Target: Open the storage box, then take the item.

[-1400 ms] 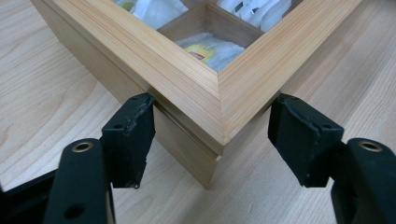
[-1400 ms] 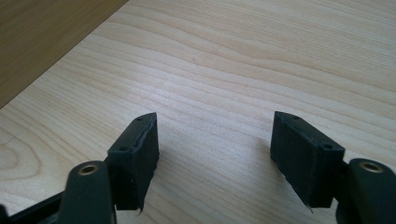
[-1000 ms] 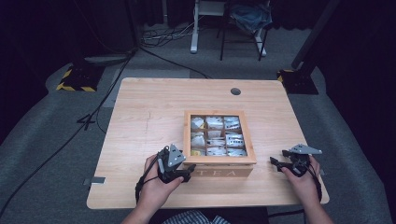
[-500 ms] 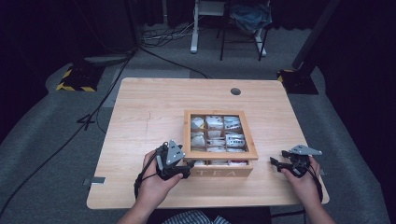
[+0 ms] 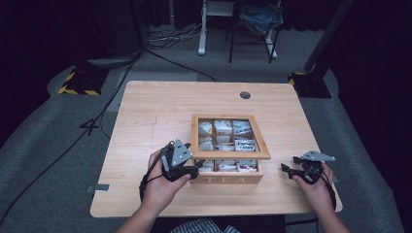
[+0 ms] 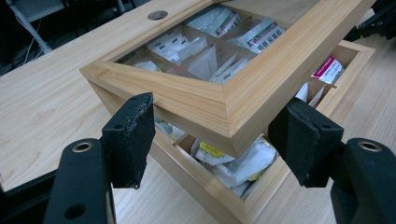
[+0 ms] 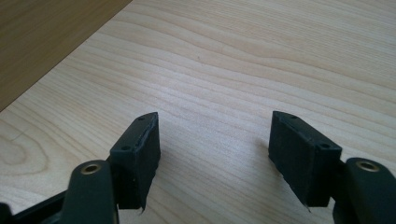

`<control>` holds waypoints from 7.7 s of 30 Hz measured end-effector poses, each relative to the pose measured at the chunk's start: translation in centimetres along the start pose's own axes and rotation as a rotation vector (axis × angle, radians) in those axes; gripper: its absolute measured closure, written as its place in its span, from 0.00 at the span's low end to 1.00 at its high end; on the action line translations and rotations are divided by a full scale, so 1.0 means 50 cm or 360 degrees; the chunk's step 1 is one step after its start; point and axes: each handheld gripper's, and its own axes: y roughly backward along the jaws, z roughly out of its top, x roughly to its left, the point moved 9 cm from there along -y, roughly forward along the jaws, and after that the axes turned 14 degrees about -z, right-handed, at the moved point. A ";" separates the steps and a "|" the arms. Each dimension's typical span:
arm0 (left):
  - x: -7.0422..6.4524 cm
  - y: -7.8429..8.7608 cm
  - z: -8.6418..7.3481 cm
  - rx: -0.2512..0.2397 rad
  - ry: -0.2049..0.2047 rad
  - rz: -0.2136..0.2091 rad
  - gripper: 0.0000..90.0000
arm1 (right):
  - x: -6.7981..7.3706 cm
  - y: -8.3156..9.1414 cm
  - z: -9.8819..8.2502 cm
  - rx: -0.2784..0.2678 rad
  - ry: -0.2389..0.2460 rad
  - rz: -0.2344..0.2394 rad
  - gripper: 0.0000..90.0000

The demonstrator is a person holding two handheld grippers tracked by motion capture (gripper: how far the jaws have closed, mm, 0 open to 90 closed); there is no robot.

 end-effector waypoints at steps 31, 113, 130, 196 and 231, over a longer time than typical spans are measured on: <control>0.050 0.019 0.105 -0.0037 -0.0057 0.0021 0.41 | -0.001 0.000 0.000 -0.0001 -0.0002 -0.0003 0.39; 0.112 0.009 0.168 -0.0045 0.0022 0.0093 0.55 | 0.113 0.105 0.187 -0.0082 0.0085 0.0254 0.69; 0.113 0.007 0.168 -0.0025 0.0027 0.0088 0.55 | 0.227 0.143 0.271 -0.0137 0.0194 0.0471 0.75; 0.111 0.007 0.164 -0.0033 0.0012 0.0086 0.55 | 0.432 0.065 0.205 0.0305 0.0608 0.0734 1.00; 0.112 0.006 0.165 -0.0045 0.0023 0.0073 0.55 | 0.399 0.153 0.287 -0.0050 0.0418 0.0791 1.00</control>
